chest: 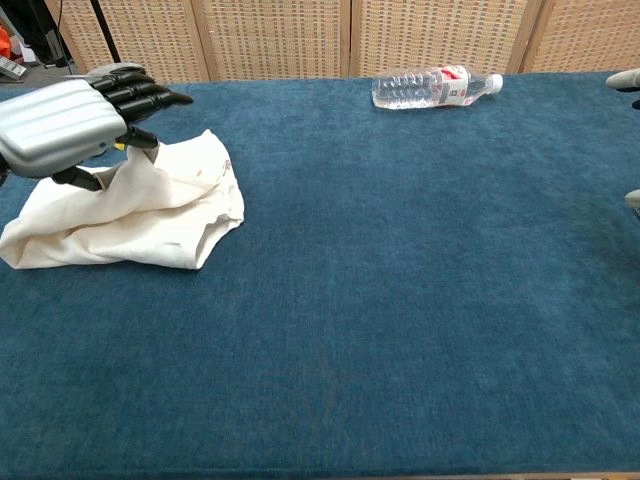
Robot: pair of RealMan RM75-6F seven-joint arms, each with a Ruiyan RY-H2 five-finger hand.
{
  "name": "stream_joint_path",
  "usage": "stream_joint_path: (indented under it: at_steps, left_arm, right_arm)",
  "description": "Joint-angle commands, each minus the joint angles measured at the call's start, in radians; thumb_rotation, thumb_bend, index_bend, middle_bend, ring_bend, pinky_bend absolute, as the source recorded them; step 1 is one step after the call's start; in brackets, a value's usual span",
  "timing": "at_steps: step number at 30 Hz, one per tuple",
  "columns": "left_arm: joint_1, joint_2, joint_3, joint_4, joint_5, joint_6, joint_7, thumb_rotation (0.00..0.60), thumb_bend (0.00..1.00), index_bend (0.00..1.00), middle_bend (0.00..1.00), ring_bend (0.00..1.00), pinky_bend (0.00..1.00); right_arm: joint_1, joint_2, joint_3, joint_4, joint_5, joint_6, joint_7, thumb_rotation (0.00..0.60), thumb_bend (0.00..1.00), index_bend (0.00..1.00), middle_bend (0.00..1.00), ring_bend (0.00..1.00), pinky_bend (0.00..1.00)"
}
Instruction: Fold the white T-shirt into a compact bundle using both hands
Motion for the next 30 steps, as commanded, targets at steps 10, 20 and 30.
stream_joint_path:
  at_steps: [10,20,30]
  left_arm:
    - [0.025,-0.040,-0.021,-0.082,-0.029,0.045,-0.060,0.600,0.25,0.00,0.00,0.00,0.00]
    - [0.026,0.032,-0.094,-0.275,-0.108,0.014,-0.091,0.600,0.15,0.00,0.00,0.00,0.00]
    - [0.015,0.130,-0.133,-0.544,-0.186,-0.131,-0.130,0.600,0.12,0.00,0.00,0.00,0.00]
  right_arm:
    - [0.002,0.002,-0.002,-0.002,0.001,-0.007,0.002,0.600,0.00,0.00,0.00,0.00,0.00]
    - [0.001,0.004,-0.003,-0.005,-0.001,-0.006,0.007,0.600,0.00,0.00,0.00,0.00,0.00]
    - [0.001,0.007,-0.003,-0.008,-0.003,-0.005,0.009,0.600,0.00,0.00,0.00,0.00,0.00]
